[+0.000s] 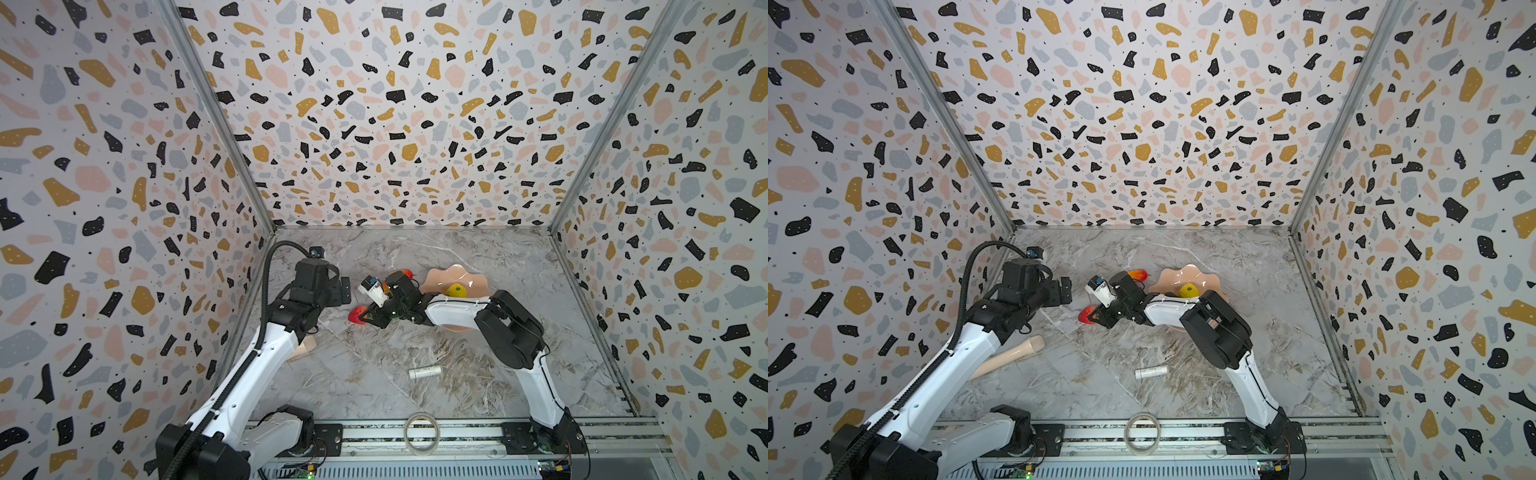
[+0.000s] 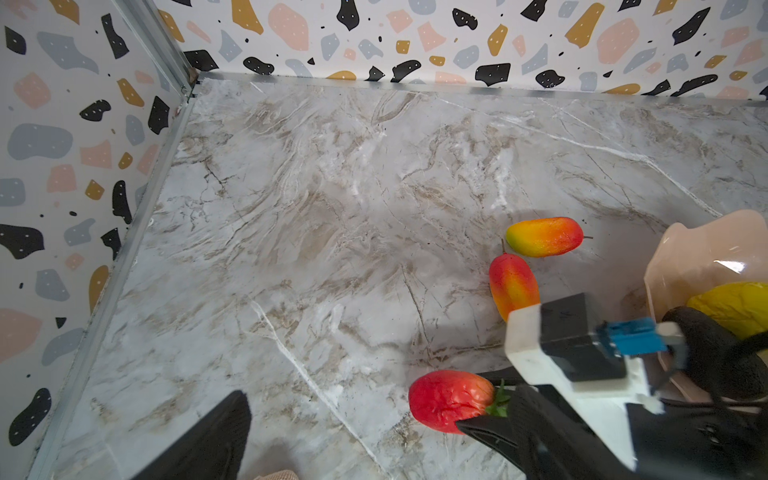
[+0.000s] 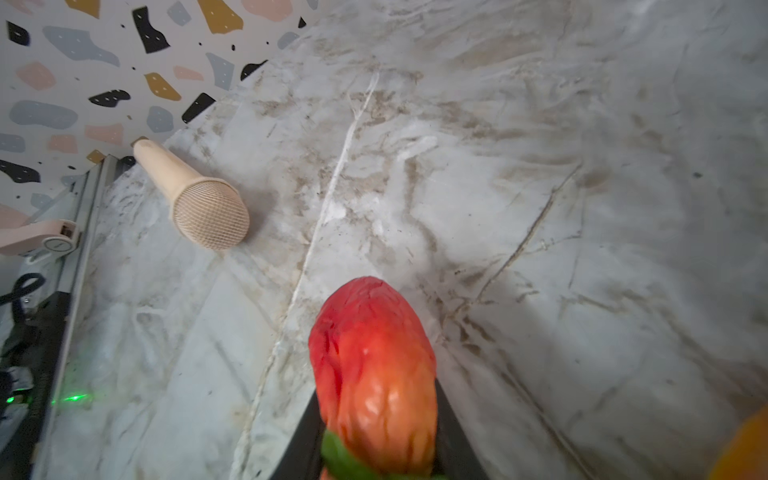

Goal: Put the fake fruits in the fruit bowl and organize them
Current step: 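Reach the right gripper to the red strawberry and grasp it, then lower the strawberry into the bowl beside the lemon and open the right gripper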

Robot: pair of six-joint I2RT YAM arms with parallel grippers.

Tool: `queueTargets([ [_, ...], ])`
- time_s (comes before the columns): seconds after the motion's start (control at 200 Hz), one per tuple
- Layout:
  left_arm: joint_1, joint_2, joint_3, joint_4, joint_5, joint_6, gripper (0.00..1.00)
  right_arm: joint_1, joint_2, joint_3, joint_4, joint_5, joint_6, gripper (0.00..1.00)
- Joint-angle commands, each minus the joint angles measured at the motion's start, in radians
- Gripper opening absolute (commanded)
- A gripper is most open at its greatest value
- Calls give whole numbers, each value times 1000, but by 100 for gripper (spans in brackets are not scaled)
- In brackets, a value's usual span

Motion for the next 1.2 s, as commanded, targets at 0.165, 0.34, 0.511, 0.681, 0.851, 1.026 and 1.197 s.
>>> queueTargets([
  [0.165, -10, -24, 12, 37, 30, -7, 100, -103, -429, -239, -50, 69, -47, 6],
  [0.34, -15, -10, -7, 69, 44, -15, 100, -253, -693, -429, -119, 225, -38, 6],
  [0.511, -24, 14, 6, 77, 54, -8, 100, -425, -774, -502, -233, 349, 6, 6],
  [0.681, -27, 17, 10, 84, 56, -9, 100, -512, -767, -545, -289, 446, 53, 6],
  [0.851, -30, 28, 11, 85, 54, -8, 100, -535, -700, -571, -266, 481, 60, 7],
  [1.026, -34, 32, 17, 82, 54, -9, 100, -559, -613, -585, -204, 470, 61, 7],
  [1.197, -36, 37, 26, 78, 50, -11, 100, -570, -558, -590, -164, 462, 60, 13],
])
